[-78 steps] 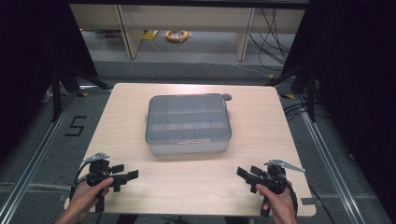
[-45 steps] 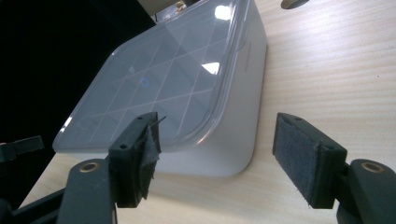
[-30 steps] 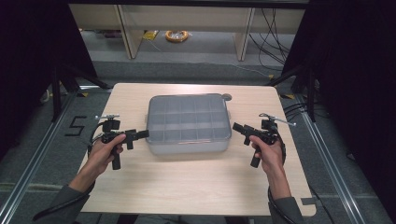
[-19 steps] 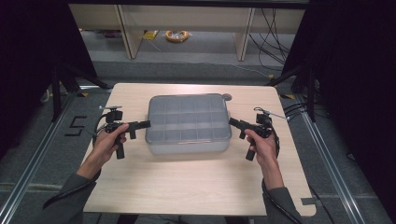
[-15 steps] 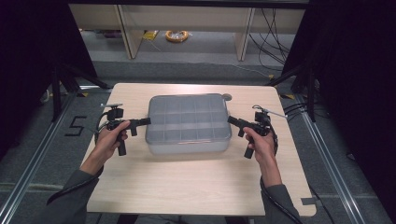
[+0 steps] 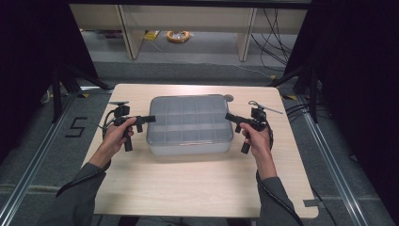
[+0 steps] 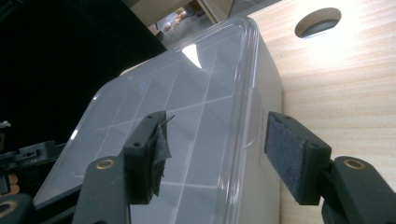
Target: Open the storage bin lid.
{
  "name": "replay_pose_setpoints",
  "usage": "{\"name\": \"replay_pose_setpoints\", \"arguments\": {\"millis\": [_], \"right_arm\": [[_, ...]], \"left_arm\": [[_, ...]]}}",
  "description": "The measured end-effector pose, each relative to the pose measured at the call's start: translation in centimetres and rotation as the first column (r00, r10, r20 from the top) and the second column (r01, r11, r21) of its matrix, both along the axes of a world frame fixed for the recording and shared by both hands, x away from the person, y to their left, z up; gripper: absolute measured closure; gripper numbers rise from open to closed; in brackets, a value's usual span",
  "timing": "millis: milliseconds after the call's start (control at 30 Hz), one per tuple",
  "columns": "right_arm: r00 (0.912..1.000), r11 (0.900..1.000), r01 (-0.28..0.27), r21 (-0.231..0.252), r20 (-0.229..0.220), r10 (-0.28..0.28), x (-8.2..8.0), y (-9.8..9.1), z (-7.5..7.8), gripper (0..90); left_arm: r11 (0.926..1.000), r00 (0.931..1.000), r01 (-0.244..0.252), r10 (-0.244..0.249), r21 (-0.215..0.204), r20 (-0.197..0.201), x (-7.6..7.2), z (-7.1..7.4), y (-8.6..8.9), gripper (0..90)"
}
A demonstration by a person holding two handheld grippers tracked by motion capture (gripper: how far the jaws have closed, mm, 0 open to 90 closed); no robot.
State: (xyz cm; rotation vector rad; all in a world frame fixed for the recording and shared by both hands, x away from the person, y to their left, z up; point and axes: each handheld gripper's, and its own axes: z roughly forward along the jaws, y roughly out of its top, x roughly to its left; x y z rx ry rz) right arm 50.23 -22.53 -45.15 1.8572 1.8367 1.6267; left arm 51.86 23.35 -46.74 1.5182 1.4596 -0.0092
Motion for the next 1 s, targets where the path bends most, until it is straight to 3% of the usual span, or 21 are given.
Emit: {"name": "replay_pose_setpoints", "arguments": {"millis": [100,200,233,267,333,467,500,533,567,600,767,800,833,900,933,1000], "right_arm": [[0.9992,0.9995,0.014,0.029,-0.038,-0.012,0.3,0.4,0.1,41.2],[0.9998,1.0000,0.005,0.005,-0.018,-0.005,0.9,0.3,-0.4,42.4],[0.9987,0.9996,0.016,0.024,-0.049,-0.015,1.0,0.5,-0.4,42.7],[1.0000,1.0000,0.000,-0.006,-0.008,0.000,1.3,0.3,-0.8,42.8],[0.9980,0.9992,0.018,0.034,-0.060,-0.016,1.4,0.6,-0.8,44.3],[0.9993,0.9998,-0.014,0.016,-0.036,0.014,1.6,0.5,-1.2,46.3],[0.9991,0.9993,0.010,0.037,-0.042,-0.008,1.7,0.8,-1.1,47.2],[0.9958,0.9991,0.013,0.042,-0.091,-0.009,1.3,1.0,-0.9,49.7],[0.9991,0.9999,0.010,0.011,-0.040,-0.009,1.5,0.8,-1.1,50.6],[0.9992,0.9992,0.031,0.025,-0.028,-0.030,1.6,1.0,-1.1,51.4],[0.9985,0.9986,0.048,0.021,-0.028,-0.047,1.2,1.0,-0.7,55.4],[0.9981,0.9990,0.039,-0.020,0.048,-0.038,1.2,0.7,-0.5,57.7],[0.9985,0.9986,0.053,0.006,0.017,-0.053,1.0,0.9,-0.2,58.6],[0.9980,0.9980,0.061,0.015,0.019,-0.061,0.8,1.0,0.1,59.8],[0.9968,0.9982,0.059,0.011,0.052,-0.060,0.7,0.9,0.4,62.4],[0.9965,0.9981,0.061,0.011,0.056,-0.061,0.6,0.9,0.5,63.0]], "left_arm": [[0.9999,0.9999,0.011,-0.011,0.000,-0.005,0.3,-0.1,-0.4,27.8],[0.9998,0.9998,0.019,-0.019,0.006,-0.006,0.6,-0.4,-0.9,28.4],[0.9997,0.9997,0.021,-0.021,0.008,-0.008,0.7,-0.4,-0.9,28.9],[0.9999,0.9998,0.015,-0.015,0.005,-0.010,0.8,-0.5,-1.0,28.9],[0.9996,0.9995,0.028,-0.028,0.000,-0.012,0.8,-0.7,-1.1,31.7],[0.9998,0.9999,0.016,-0.016,0.015,-0.004,0.8,-0.7,-1.2,34.4],[0.9998,1.0000,0.010,-0.010,0.015,-0.002,0.8,-0.6,-1.2,36.0],[0.9997,0.9999,0.009,-0.009,0.022,0.010,0.8,-0.5,-1.0,39.9],[0.9997,0.9998,0.003,-0.003,0.024,0.019,0.7,-0.4,-1.0,41.1],[0.9993,0.9995,0.003,-0.004,0.037,0.030,0.7,-0.3,-1.0,42.7],[0.9985,0.9988,-0.013,0.010,0.053,0.048,0.3,0.1,-1.1,48.1],[0.9983,0.9982,-0.021,0.018,0.054,0.057,0.2,0.1,-1.2,48.8],[0.9984,0.9983,-0.018,0.015,0.053,0.056,0.1,0.2,-1.1,48.7],[0.9985,0.9979,-0.020,0.017,0.051,0.062,0.1,0.4,-1.1,48.8],[0.9985,0.9970,-0.032,0.029,0.044,0.072,-0.1,0.7,-1.0,49.9],[0.9985,0.9962,-0.033,0.029,0.044,0.082,-0.1,0.9,-1.0,50.5]]}}
